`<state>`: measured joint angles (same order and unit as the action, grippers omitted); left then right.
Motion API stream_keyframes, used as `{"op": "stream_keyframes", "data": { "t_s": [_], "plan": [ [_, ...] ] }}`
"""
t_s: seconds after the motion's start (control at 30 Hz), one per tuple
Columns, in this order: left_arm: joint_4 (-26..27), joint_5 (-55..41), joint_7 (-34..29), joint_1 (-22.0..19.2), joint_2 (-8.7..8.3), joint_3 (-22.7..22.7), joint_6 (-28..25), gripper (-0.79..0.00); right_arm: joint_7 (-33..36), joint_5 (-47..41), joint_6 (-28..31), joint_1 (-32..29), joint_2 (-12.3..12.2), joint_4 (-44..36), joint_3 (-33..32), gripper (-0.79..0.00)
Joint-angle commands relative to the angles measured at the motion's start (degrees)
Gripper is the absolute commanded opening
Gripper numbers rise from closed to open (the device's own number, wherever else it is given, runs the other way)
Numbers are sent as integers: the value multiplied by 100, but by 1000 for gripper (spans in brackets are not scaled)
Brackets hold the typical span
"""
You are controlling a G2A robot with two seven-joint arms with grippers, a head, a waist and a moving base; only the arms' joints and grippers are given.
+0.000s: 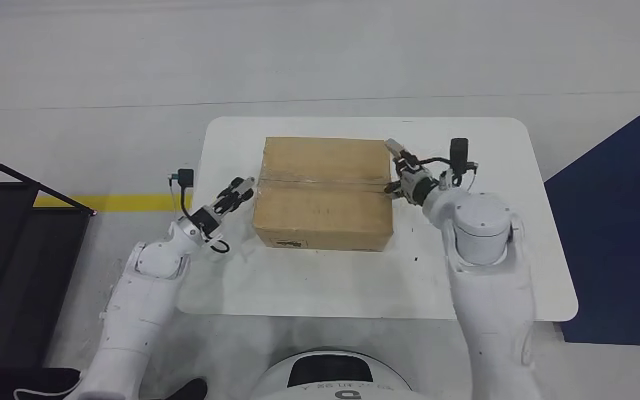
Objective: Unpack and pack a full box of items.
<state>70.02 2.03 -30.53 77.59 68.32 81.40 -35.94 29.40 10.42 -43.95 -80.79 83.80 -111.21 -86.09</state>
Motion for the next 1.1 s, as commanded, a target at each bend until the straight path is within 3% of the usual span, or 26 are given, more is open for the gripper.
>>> {"op": "stream_keyframes", "data": {
  "t_s": [0.0, 0.23, 1.07],
  "plan": [
    [-14, -110, -12, 22, -16, 70, -26, 0, -268, -230, 204, -109, 14, -106, -115, 0],
    [-62, -573, -186, 135, -97, 404, -214, 0, -1284, -966, 1018, -584, 67, -378, -517, 0],
    [-87, -840, -365, 188, -138, 556, -283, 0, -1284, -966, 1018, -584, 67, -378, -516, 0]
  ]
}}
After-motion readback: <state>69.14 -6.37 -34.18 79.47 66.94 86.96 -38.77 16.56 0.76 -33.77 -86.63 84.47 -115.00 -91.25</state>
